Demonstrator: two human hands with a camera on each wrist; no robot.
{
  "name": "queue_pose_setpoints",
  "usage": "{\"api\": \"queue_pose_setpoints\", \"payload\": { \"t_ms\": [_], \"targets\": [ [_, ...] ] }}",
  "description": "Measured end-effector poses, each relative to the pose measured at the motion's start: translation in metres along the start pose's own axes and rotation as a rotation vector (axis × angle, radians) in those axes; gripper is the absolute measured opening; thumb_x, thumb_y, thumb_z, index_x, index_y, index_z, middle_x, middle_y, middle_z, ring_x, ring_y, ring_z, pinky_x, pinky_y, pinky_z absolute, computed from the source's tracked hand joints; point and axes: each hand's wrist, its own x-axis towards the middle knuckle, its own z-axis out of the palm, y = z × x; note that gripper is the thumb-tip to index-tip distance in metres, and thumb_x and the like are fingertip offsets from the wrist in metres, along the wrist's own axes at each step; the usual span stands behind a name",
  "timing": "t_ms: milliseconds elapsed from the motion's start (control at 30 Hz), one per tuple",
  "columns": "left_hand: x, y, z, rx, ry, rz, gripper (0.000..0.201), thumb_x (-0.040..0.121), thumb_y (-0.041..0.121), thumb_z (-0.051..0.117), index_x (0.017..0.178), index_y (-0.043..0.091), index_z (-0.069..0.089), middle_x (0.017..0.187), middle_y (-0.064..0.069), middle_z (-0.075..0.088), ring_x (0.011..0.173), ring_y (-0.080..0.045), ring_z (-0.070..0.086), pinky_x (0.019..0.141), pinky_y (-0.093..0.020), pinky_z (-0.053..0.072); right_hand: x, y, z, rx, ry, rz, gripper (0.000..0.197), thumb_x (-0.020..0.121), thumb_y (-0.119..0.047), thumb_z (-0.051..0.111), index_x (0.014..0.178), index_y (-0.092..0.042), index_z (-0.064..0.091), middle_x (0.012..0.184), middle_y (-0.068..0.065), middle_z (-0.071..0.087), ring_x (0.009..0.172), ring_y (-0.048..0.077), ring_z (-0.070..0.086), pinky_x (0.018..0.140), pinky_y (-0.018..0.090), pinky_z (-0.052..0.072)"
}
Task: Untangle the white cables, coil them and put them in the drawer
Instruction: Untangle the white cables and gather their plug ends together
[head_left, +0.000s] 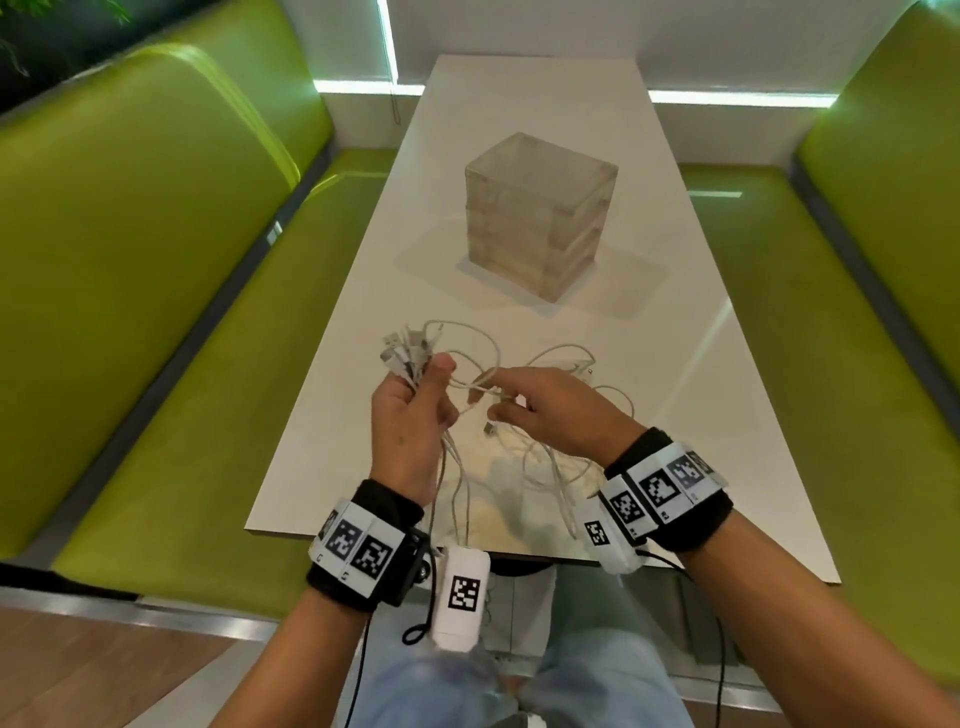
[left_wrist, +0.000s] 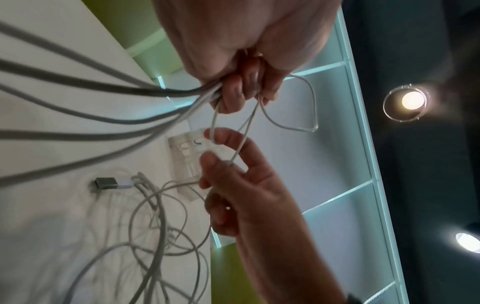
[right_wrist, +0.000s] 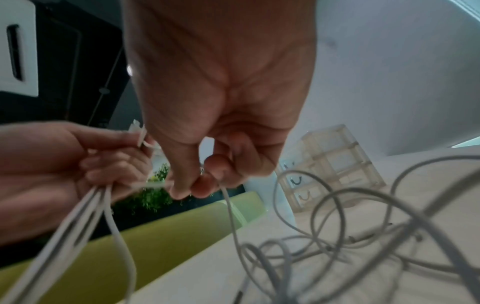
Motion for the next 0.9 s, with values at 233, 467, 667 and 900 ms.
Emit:
{"api": "queue_pose_setpoints", "payload": {
  "t_ms": [233,467,667,900],
  "targets": [
    [0.014,0.021,-0.03,-0.16,0.123,0.053,0.016,0.095,0.014,0.053,0.08,0.009,0.05,0.046,0.011,0.029,0.042,-0.006,0.025,0.043,-0.02,0.027,-0.01,0.003,0.003,0.414,0.011,0.08,0.031,0.09,-0.02,0.062,0.115,-0.027,0.046,0.074,-0.005,0.064,0.062,0.006,0.055,0.063,0.018,0.044],
    [0.027,0.045,-0.061,-0.214,0.275,0.181,0.02,0.094,0.018,0.057,0.077,0.013,0.049,0.049,0.01,0.033,0.049,-0.009,0.025,0.046,-0.022,0.029,-0.02,0.042,0.001,-0.015,-0.187,0.2,0.012,0.093,-0.02,0.055,0.088,-0.014,0.064,0.083,0.0,0.065,0.074,0.01,0.056,0.069,0.026,0.042],
    [0.014,0.014,-0.037,0.221,0.064,0.055,0.025,0.094,0.018,0.058,0.07,0.02,0.051,0.048,0.011,0.038,0.045,-0.005,0.032,0.045,-0.021,0.031,-0.01,0.021,0.003,0.206,0.116,0.066,0.013,0.09,-0.014,0.06,0.088,-0.007,0.07,0.066,-0.012,0.061,0.064,0.002,0.056,0.065,0.013,0.042],
    [-0.009,-0.004,-0.01,0.386,-0.257,-0.013,0.018,0.093,0.02,0.058,0.078,0.011,0.058,0.052,0.01,0.031,0.048,-0.009,0.025,0.045,-0.023,0.026,0.002,-0.003,0.003,0.243,0.275,0.049,0.012,0.091,-0.02,0.06,0.082,-0.016,0.067,0.063,-0.01,0.059,0.057,0.004,0.052,0.056,0.012,0.04]
  ]
}}
